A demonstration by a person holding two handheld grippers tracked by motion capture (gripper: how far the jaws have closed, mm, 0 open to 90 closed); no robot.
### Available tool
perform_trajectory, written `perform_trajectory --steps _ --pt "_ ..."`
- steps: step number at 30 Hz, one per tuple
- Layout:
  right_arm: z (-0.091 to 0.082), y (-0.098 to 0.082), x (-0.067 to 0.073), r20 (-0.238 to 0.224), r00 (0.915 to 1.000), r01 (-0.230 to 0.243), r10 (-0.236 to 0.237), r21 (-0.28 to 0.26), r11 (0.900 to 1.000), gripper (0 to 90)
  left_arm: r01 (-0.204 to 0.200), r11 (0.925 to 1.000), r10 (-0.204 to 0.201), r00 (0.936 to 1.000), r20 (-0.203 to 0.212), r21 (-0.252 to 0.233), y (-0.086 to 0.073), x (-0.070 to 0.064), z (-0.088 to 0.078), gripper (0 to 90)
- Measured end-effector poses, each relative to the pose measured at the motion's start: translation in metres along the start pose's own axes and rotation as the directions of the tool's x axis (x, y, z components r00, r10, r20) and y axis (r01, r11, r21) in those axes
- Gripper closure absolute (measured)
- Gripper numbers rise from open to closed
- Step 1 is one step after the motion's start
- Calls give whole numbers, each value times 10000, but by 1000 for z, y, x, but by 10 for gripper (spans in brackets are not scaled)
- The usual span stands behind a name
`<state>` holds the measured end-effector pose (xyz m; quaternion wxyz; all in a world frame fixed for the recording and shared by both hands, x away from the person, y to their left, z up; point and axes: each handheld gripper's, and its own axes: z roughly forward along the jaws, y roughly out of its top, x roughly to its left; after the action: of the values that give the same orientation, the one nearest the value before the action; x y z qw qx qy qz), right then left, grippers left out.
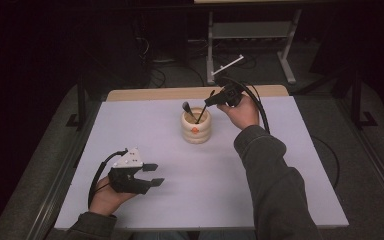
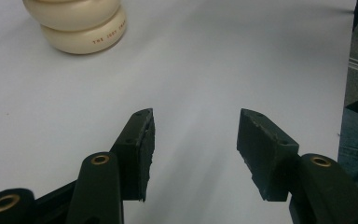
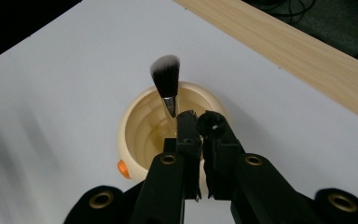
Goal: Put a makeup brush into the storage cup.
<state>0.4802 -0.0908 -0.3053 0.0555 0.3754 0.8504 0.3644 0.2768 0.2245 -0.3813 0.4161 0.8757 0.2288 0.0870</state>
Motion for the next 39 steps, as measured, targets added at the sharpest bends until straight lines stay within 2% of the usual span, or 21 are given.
perform_trajectory --steps 2,3,4,7,11,13,14,19,20,24,25,27,28,32,34,36,39 --pt "2 -1 1 7 10000 -81 81 12 10000 843 -7 10000 7 10000 -6 8 0 0 -1 460" --pt "3 -2 -1 -3 10000 41 -41 -61 10000 842 12 10000 -12 10000 -8 -1 0 0 -1 460" --pt "4 -2 0 -46 9999 -138 138 -36 9999 842 -53 10000 53 10000 -11 43 0 1 -2 460" --pt "6 -5 -2 -39 9998 -190 190 -16 9998 841 -204 9996 204 9998 -33 170 0 2 -2 460" --pt "10 -9 -3 -145 9990 -422 421 -53 9991 839 -140 9998 141 9999 -19 130 0 2 -1 460" --pt "12 -11 -4 -140 9996 -255 254 -86 9996 838 -136 9998 136 9999 -22 127 0 2 -1 459" --pt "13 -11 -3 -160 9992 -370 369 -42 9993 837 -117 9998 118 9999 -29 130 0 2 -2 459" --pt "13 -15 -4 -180 9993 -334 331 -182 9993 836 -129 9999 129 9999 -61 93 -1 3 -3 459" --pt "13 -16 -3 -229 9985 -495 490 -190 9986 836 -114 9999 115 9999 -66 90 -1 3 -3 459" --pt "14 -20 -5 -274 9989 -392 383 -302 9988 835 -31 10000 31 10000 -45 56 -1 3 -2 459" --pt "14 -20 -4 -281 9984 -500 492 -262 9984 834 -16 10000 17 10000 -42 56 -1 3 -1 459" --pt "15 -22 -5 -268 9989 -396 386 -380 9985 802 40 10000 -40 10000 -54 62 -1 3 -1 457" --pt "14 -23 -4 -236 9984 -529 519 -429 9977 782 62 10000 -62 10000 -66 66 -1 3 -2 456" --pt "14 -26 -2 -202 9987 -467 458 -503 9976 704 69 10000 -68 9999 -88 27 -1 3 -2 455" --pt "12 -30 -3 -203 9995 -253 241 -628 9977 668 34 10000 -34 9999 -96 63 -1 4 -2 453" --pt "10 -33 -2 -227 9987 -475 458 -801 9957 620 1 9999 0 10000 -91 119 -1 4 -1 453" --pt "4 -40 -2 -397 9982 -506 459 -1257 9908 575 137 9999 -136 9998 -115 76 -1 4 0 451"
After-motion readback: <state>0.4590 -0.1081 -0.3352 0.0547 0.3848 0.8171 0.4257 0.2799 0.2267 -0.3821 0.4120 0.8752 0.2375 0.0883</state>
